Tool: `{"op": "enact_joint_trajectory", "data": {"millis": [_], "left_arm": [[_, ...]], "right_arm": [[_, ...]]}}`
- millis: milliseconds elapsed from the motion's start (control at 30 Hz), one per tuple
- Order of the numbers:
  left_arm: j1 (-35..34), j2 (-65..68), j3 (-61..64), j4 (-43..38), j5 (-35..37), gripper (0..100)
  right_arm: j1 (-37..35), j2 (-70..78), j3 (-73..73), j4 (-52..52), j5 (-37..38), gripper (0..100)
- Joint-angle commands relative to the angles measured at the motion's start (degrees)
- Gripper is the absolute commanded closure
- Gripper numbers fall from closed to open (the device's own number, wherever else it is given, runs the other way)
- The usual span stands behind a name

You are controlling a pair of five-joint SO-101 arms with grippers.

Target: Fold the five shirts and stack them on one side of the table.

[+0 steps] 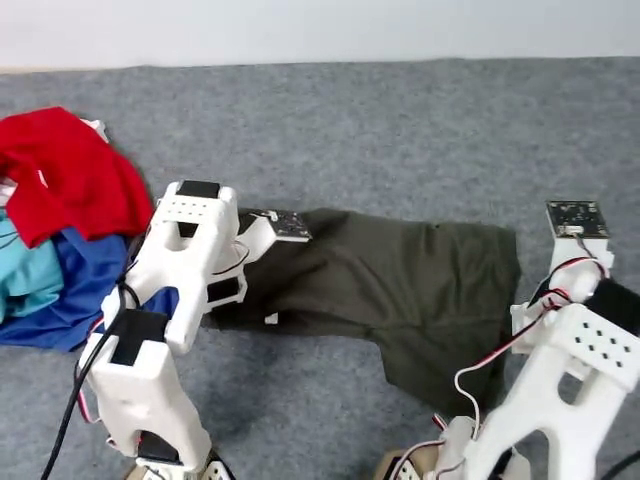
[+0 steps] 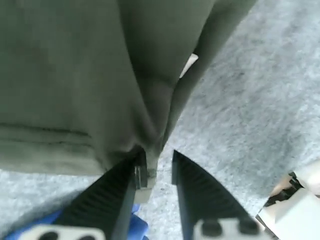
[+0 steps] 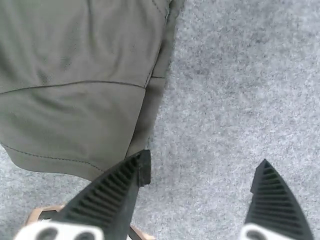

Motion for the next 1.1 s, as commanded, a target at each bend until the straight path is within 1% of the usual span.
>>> {"op": "enact_joint_trajectory", "data": {"millis": [0, 133, 333, 433, 567, 633, 700, 733, 767, 867, 933, 1000, 1067], "left_arm": [[-0.3, -4.1, -2.5, -0.1, 0.2, 89], [-1.1, -4.2, -6.5, 0.8, 0.2, 89], [-1.7, -4.3, -20.1, 7.7, 0.6, 89], [-2.5, -5.6, -23.7, 7.6, 1.5, 89], [-2.5, -7.6, -25.5, 7.2, 1.6, 89], [-2.5, -7.6, -25.5, 5.3, 1.8, 93], [-2.6, -7.4, -25.5, 2.4, 3.2, 98], [-2.6, -6.8, -25.5, 0.3, 4.6, 100], [-2.5, -6.0, -25.5, -1.8, 6.8, 100], [-2.5, -2.1, -25.6, -7.6, 13.3, 100], [-2.1, 0.6, -25.9, -10.0, 17.1, 100], [-1.1, 2.7, -25.9, -10.9, 20.0, 100], [0.3, 4.1, -25.9, -11.0, 22.0, 100]], "right_arm": [[0.4, -1.1, -0.7, -0.1, -0.1, 67.0], [0.4, -1.1, -0.7, -0.1, -0.1, 67.0], [0.0, -1.6, -1.5, -0.2, -0.1, 67.0], [-0.6, -1.6, -3.3, -0.1, -0.2, 67.0], [-2.8, -1.1, -5.9, -0.2, -0.5, 67.1], [-4.7, -1.0, -6.5, -1.3, -0.6, 67.1], [-6.6, -1.0, -6.5, -4.2, -1.5, 67.5], [-7.7, -0.9, -6.4, -6.2, -2.8, 69.0], [-8.9, -0.8, -6.3, -8.6, -4.2, 71.7], [-13.2, 1.7, -5.3, -15.2, -6.7, 83.9], [-16.3, 5.1, -5.1, -18.9, -7.7, 92.9], [-18.9, 9.3, -5.4, -22.1, -8.4, 99.5], [-21.0, 13.7, -5.5, -24.1, -9.7, 97.7]]}}
